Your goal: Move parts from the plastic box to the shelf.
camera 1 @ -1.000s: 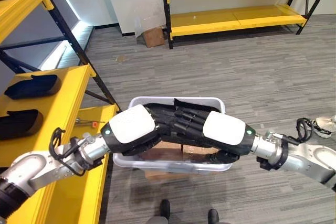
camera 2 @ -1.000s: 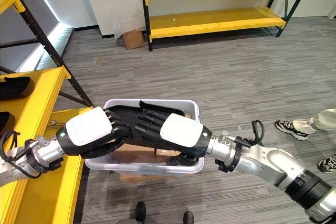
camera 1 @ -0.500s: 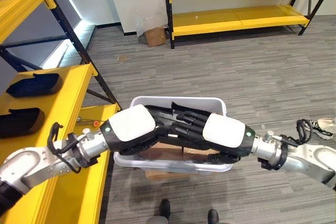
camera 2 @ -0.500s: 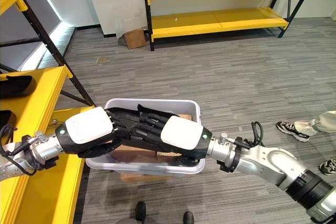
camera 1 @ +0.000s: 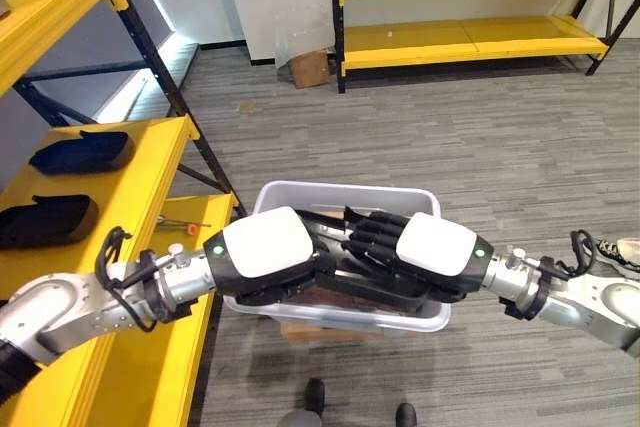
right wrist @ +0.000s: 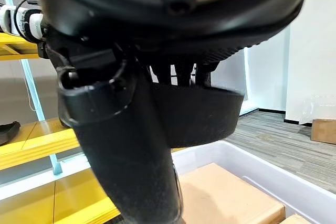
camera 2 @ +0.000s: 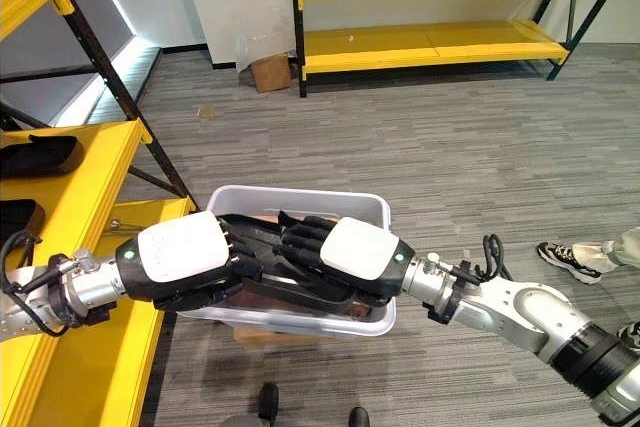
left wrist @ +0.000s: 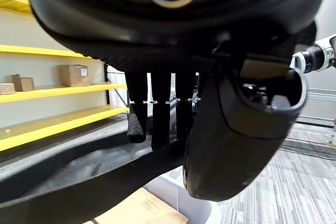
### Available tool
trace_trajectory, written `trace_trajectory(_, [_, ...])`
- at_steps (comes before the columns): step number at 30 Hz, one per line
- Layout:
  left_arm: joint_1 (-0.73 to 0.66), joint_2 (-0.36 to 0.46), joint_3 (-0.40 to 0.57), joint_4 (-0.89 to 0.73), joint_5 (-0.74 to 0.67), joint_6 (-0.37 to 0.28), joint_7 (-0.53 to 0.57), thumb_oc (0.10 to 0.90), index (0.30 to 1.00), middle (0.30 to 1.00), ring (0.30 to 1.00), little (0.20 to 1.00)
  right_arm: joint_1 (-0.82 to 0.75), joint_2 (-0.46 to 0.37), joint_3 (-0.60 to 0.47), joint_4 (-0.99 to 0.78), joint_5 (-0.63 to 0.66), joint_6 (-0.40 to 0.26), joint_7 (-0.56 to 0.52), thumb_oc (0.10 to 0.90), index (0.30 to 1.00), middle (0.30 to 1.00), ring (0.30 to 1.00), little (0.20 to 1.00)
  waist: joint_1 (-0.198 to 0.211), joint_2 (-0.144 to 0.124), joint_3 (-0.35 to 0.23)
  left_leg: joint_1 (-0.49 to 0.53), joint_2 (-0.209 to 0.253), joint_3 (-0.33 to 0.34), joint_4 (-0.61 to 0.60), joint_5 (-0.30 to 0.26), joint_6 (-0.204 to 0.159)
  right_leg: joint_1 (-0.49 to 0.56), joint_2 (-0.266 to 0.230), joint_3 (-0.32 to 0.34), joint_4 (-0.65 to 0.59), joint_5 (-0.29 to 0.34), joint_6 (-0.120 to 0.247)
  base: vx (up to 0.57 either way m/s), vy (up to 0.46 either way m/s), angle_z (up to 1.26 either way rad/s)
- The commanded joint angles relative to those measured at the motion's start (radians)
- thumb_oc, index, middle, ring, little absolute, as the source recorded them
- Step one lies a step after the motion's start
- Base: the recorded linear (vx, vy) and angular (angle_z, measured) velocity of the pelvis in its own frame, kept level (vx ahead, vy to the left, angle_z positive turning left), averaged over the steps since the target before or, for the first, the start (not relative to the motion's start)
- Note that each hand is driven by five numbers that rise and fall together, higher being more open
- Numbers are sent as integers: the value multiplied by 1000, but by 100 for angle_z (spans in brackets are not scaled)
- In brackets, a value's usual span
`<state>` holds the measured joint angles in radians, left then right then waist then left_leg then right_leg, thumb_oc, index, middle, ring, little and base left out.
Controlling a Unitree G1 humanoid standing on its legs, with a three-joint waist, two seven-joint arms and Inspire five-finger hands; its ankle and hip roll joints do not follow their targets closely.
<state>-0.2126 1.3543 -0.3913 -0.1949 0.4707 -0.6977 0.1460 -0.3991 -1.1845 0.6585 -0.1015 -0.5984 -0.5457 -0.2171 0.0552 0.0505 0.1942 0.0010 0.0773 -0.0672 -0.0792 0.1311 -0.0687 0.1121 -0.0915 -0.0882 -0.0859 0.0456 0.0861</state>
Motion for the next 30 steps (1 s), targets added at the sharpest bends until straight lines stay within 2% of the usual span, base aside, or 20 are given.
trace_trajectory(1, [-66,-77,65,-117,-117,-79,203,400,300,300,300,300,-68,34,3,-67,113,-25,-54,400,300,300,300,300,4,-30,-87,-9,45,-98,-8,-27,-31,-41,-44,-12,113,-61,33,0,0,0])
trace_trajectory(5, [-109,-143,30,-78,-109,-85,247,400,300,300,300,300,-60,76,7,-73,110,-23,-40,400,300,300,300,300,-4,-31,-89,-9,46,-98,-8,-28,-29,-40,-41,-4,112,-64,31,0,0,0])
trace_trajectory(9, [-147,-221,-18,-69,-66,-45,293,400,300,300,300,300,-49,119,6,-48,93,-44,-68,400,300,300,300,300,-7,-40,-91,-10,48,-100,-8,-31,-29,-39,-40,-3,108,-62,33,-19,-28,1])
trace_trajectory(11, [-166,-277,-26,-33,-68,-9,301,400,300,300,300,300,-42,149,1,-47,107,-33,-59,400,300,300,300,300,-14,-46,-95,-9,51,-97,-8,-31,-29,-39,-37,4,108,-64,32,-29,-51,1])
trace_trajectory(14, [-161,-311,-19,-20,-77,12,306,400,300,300,300,300,-23,169,-8,-50,120,-19,-64,400,300,300,300,300,-16,-48,-99,-7,52,-96,-8,-33,-30,-38,-35,8,107,-66,31,-16,-36,-1])
trace_trajectory(16, [-154,-335,-14,-18,-69,31,299,418,325,325,325,325,-10,195,-17,-44,126,-9,-80,400,300,300,300,300,-17,-49,-101,-6,53,-97,-8,-35,-29,-36,-33,10,107,-67,31,-17,-49,-4])
trace_trajectory(18, [-135,-356,2,-13,-77,59,291,592,569,569,569,569,18,222,-36,-46,130,7,-92,400,300,300,300,300,-18,-47,-103,-5,56,-97,-8,-36,-31,-37,-30,12,108,-70,30,-23,-53,-2])
trace_trajectory(20, [-113,-377,17,0,-97,83,270,622,610,610,610,610,53,247,-56,-43,124,51,-127,400,300,300,300,300,-18,-44,-103,-4,56,-99,-8,-36,-30,-36,-27,15,109,-72,27,-26,-53,-1])
trace_trajectory(21, [-93,-388,29,7,-82,83,277,869,956,956,956,956,75,266,-72,-36,147,87,-150,400,300,300,300,300,-19,-41,-103,-2,57,-100,-8,-37,-30,-35,-26,18,108,-72,26,-26,-58,0])
trace_trajectory(22, [-69,-396,41,13,-73,82,286,900,1000,1000,1000,1000,94,286,-91,-23,170,115,-170,400,300,300,300,300,-20,-40,-104,-1,58,-101,-8,-38,-31,-34,-24,20,107,-73,25,-18,-43,0])
trace_trajectory(25, [-9,-421,89,13,-65,89,298,900,1000,1000,1000,1000,154,353,-143,29,193,149,-224,400,300,300,300,300,-18,-34,-103,-1,59,-106,-8,-38,-31,-32,-20,25,105,-76,21,-31,-54,-1])
trace_trajectory(27, [12,-430,110,13,-63,85,302,900,1000,1000,1000,1000,181,382,-163,48,186,149,-237,400,300,300,300,300,-17,-31,-103,-2,59,-109,-8,-37,-31,-33,-18,27,106,-78,20,-36,-53,-2])
trace_trajectory(30, [112,-467,225,10,-67,108,341,900,1000,1000,1000,1000,284,467,-232,76,131,134,-240,400,300,300,300,300,-15,-16,-98,-8,62,-121,-8,-31,-37,-41,-8,22,120,-92,9,-98,-121,0])
